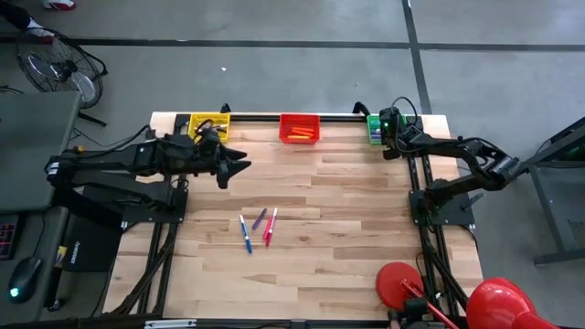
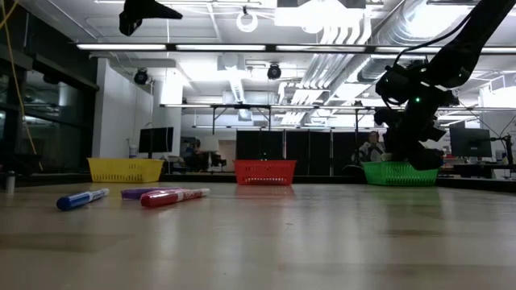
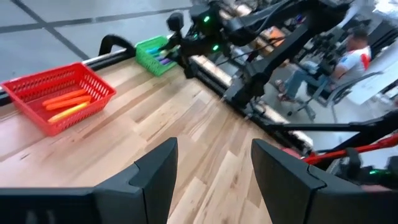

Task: Pick & Place Markers
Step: Put the light green highlighter into the green bin, then put the red marker into the yellow bin

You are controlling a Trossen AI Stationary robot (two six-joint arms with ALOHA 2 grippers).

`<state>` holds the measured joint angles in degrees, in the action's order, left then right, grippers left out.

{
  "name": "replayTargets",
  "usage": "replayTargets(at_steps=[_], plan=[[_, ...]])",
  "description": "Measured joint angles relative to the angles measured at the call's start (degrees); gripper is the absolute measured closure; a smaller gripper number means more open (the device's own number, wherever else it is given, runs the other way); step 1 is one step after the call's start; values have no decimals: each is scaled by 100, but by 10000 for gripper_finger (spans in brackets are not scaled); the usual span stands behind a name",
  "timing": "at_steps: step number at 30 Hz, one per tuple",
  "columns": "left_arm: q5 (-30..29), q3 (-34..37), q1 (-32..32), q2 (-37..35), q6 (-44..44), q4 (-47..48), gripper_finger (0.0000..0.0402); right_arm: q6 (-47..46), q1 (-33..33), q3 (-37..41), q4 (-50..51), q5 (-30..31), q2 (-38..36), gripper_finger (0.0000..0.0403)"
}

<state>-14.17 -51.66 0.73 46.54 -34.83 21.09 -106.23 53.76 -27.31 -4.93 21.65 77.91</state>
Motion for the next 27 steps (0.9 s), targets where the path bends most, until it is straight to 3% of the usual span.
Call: replayTargets(at_steps=[7,20,27], plan=[[11,-4,0,55,-9,5,200,84,0,0,-8,7,0,277],[13,-4,0,49,-4,-11,200,312,-9,0,-385,15,2,270],[13,-4,0,49,4,-10,200,1344,-167,0,-1223,55,2,270]])
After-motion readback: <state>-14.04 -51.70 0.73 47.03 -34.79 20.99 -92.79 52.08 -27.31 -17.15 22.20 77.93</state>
